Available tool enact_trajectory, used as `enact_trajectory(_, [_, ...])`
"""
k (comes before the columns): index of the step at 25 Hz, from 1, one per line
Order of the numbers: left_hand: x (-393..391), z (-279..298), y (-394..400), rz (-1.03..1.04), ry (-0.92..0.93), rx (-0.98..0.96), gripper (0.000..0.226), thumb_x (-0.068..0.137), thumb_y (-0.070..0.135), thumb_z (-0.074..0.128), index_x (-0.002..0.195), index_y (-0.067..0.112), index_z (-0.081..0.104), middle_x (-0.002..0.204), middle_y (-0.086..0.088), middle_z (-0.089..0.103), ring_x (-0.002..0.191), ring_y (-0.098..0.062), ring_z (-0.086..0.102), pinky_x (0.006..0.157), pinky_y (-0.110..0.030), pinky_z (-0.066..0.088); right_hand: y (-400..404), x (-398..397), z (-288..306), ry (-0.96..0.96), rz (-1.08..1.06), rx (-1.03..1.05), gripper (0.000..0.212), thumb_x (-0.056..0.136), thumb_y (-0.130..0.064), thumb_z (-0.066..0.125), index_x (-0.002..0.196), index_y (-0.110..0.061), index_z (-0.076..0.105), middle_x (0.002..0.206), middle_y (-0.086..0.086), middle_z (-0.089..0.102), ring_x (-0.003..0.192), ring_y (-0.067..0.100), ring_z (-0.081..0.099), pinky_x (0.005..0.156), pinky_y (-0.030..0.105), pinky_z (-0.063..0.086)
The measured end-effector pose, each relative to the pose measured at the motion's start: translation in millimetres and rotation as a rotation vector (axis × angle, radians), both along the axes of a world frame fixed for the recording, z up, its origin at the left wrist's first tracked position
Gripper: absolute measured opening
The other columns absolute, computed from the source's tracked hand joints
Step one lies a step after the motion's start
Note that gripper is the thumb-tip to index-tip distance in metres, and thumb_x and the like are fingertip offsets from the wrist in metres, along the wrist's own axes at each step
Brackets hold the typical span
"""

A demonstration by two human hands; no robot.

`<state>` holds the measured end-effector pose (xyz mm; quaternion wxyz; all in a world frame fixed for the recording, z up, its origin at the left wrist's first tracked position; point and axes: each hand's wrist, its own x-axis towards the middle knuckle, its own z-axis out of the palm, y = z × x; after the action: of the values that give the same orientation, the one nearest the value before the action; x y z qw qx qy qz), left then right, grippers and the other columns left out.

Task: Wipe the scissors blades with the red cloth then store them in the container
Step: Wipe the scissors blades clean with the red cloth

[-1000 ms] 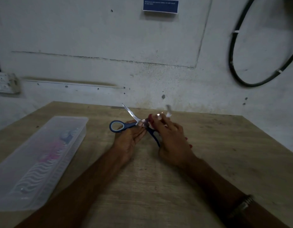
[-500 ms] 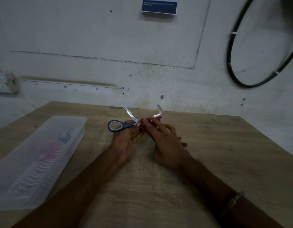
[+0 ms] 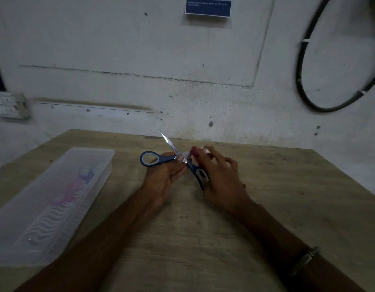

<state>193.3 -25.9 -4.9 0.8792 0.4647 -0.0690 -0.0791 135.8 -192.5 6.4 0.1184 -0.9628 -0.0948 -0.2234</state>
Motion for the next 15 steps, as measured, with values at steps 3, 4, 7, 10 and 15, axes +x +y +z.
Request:
enact_trajectory(3, [3.6, 0.4, 3.2, 0.017, 0.016, 0.001, 0.016, 0.093, 0.007, 0.07, 0.109, 0.004, 0.072, 0.112, -0.017, 0.077, 0.106, -0.026, 0.075, 0.091, -0.033, 0.061, -14.6, 1.2, 2.0, -0.033, -0.116, 0.133, 0.096, 0.085, -0.022, 0.072, 0.162, -0.031, 0.015, 0.168, 0.007, 0.02, 0.153, 0.023, 0.021, 0.122, 0.049, 0.018])
enact_trajectory(4, [4.0, 1.8, 3.5, 0.034, 0.015, 0.024, 0.02, 0.093, 0.009, 0.071, 0.112, 0.002, 0.072, 0.112, -0.017, 0.077, 0.106, -0.026, 0.075, 0.092, -0.034, 0.06, -16.4, -0.1, 3.2, -0.06, -0.114, 0.166, 0.097, 0.083, -0.016, 0.071, 0.162, -0.03, 0.017, 0.168, 0.007, 0.02, 0.153, 0.021, 0.021, 0.121, 0.047, 0.018])
enact_trajectory(7, [3.0, 12.7, 2.8, 0.146, -0.018, 0.156, 0.022, 0.093, 0.012, 0.072, 0.113, 0.001, 0.072, 0.103, -0.012, 0.08, 0.095, -0.021, 0.078, 0.083, -0.031, 0.062, -16.0, -1.9, 6.1, -0.182, -0.072, 0.217, 0.1, 0.075, -0.004, 0.066, 0.161, -0.03, 0.022, 0.165, 0.005, 0.028, 0.146, 0.019, 0.029, 0.117, 0.037, 0.021])
enact_trajectory(10, [5.7, 25.3, 9.7, 0.231, -0.12, 0.272, 0.014, 0.101, 0.021, 0.062, 0.101, 0.012, 0.073, 0.09, -0.007, 0.078, 0.076, -0.012, 0.076, 0.067, -0.022, 0.061, -12.4, -3.5, 7.9, -0.236, 0.023, 0.251, 0.093, 0.077, -0.005, 0.06, 0.16, -0.032, 0.027, 0.158, 0.001, 0.039, 0.136, 0.021, 0.045, 0.107, 0.042, 0.048])
enact_trajectory(15, [9.7, 22.9, 20.1, 0.269, -0.461, 0.71, 0.026, 0.107, 0.034, 0.048, 0.108, 0.02, 0.07, 0.082, 0.001, 0.07, 0.069, -0.012, 0.064, 0.068, -0.033, 0.055, -4.2, -7.9, 8.9, -0.314, 0.102, 0.284, 0.085, 0.079, -0.01, 0.058, 0.158, -0.027, 0.034, 0.133, 0.002, 0.059, 0.109, 0.014, 0.059, 0.081, 0.019, 0.052])
